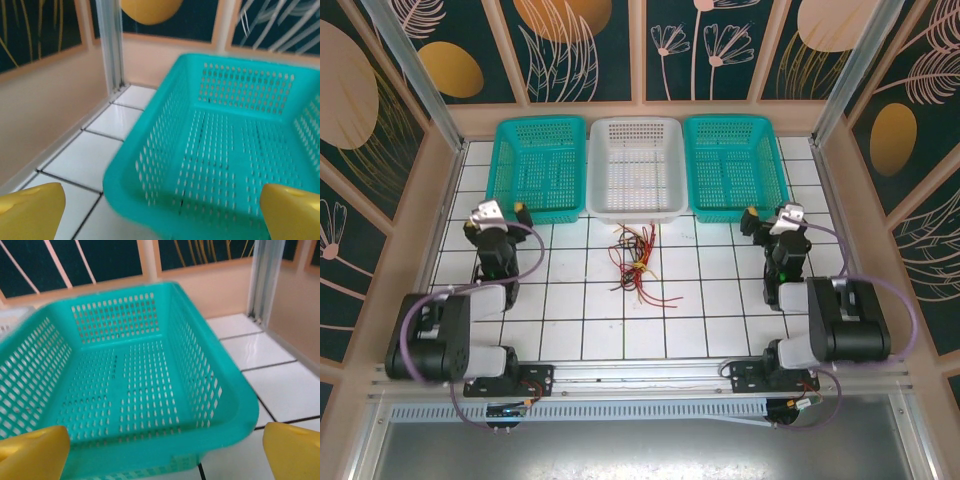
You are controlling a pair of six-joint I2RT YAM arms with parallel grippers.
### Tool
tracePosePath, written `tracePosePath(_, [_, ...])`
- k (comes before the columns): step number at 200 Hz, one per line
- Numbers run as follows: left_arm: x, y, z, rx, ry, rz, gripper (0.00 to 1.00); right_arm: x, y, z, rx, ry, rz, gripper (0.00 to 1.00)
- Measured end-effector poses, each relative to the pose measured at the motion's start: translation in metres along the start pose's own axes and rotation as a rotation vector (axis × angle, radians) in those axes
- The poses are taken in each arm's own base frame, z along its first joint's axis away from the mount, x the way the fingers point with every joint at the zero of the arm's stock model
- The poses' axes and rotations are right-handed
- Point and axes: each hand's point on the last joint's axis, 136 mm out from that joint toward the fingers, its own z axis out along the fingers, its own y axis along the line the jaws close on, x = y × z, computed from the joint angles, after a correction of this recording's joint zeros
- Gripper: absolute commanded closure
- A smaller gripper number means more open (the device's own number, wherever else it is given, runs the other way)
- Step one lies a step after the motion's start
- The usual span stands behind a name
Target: Untangle the cables
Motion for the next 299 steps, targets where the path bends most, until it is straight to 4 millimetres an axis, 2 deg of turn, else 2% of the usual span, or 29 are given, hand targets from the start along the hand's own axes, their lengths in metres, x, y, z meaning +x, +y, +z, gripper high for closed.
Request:
tracePosePath(17, [-0.052,-0.005,-0.002,-0.005,-0.046,-0.087,0.11,-0.038,0.016,-0.018,0.016,-0.067,0.04,0.01])
tracePosePath(29, [-0.075,-0.006,-0.007,-0.005,-0.044,-0.163,0.16,-0.066,0.024,-0.032,0.025,-0.097,0.127,0.01])
tracePosePath(42, [-0.078,-0.007,-0.013,-0.011,0.007,-0.225,0.21,-0.092,0.023,-0.047,0.037,-0.121,0.251,0.01])
tracePosePath(52, [-0.068,-0.009,-0.017,-0.019,0.083,-0.25,0.22,-0.096,0.017,-0.056,0.06,-0.113,0.363,0.01])
tracePosePath(64, [-0.044,-0.017,-0.025,-0.008,0.188,-0.267,0.22,-0.082,0.013,-0.062,0.068,-0.054,0.464,0.01])
tracePosePath(74, [-0.02,-0.031,-0.038,0.021,0.297,-0.265,0.23,-0.057,0.015,-0.062,0.07,0.05,0.509,0.01])
tracePosePath(83, [-0.003,-0.045,-0.051,0.058,0.374,-0.261,0.23,-0.026,0.023,-0.063,0.086,0.173,0.519,0.01])
tracePosePath(92, [0.01,-0.059,-0.065,0.103,0.438,-0.26,0.23,0.004,0.042,-0.068,0.082,0.315,0.496,0.01])
tracePosePath(97, [0.015,-0.067,-0.073,0.132,0.468,-0.263,0.23,0.021,0.058,-0.073,0.072,0.408,0.458,0.01])
tracePosePath(108, [0.02,-0.078,-0.086,0.175,0.511,-0.274,0.22,0.044,0.098,-0.087,0.015,0.565,0.365,0.01])
tracePosePath(116, [0.022,-0.081,-0.093,0.194,0.531,-0.288,0.22,0.05,0.127,-0.097,-0.035,0.639,0.302,0.01])
tracePosePath(142, [0.021,-0.085,-0.1,0.216,0.559,-0.326,0.21,0.044,0.214,-0.117,-0.208,0.747,0.197,0.01])
tracePosePath(156, [0.02,-0.091,-0.1,0.236,0.58,-0.34,0.21,0.044,0.247,-0.122,-0.277,0.785,0.182,0.02])
tracePosePath(175, [0.015,-0.102,-0.102,0.277,0.601,-0.371,0.22,0.051,0.273,-0.116,-0.321,0.833,0.159,0.09])
tracePosePath(205, [0.016,-0.113,-0.109,0.336,0.641,-0.407,0.26,0.08,0.296,-0.094,-0.341,0.909,0.13,0.23])
tracePosePath(215, [0.016,-0.116,-0.111,0.356,0.652,-0.412,0.27,0.096,0.296,-0.093,-0.342,0.949,0.114,0.27])
tracePosePath(243, [0.014,-0.123,-0.119,0.408,0.676,-0.421,0.27,0.125,0.292,-0.093,-0.348,1.029,0.123,0.32])
tracePosePath(280, [0.017,-0.131,-0.127,0.464,0.714,-0.429,0.27,0.148,0.295,-0.088,-0.374,1.078,0.148,0.44])
tracePosePath(299, [0.022,-0.136,-0.13,0.487,0.747,-0.429,0.25,0.158,0.297,-0.082,-0.39,1.092,0.159,0.56])
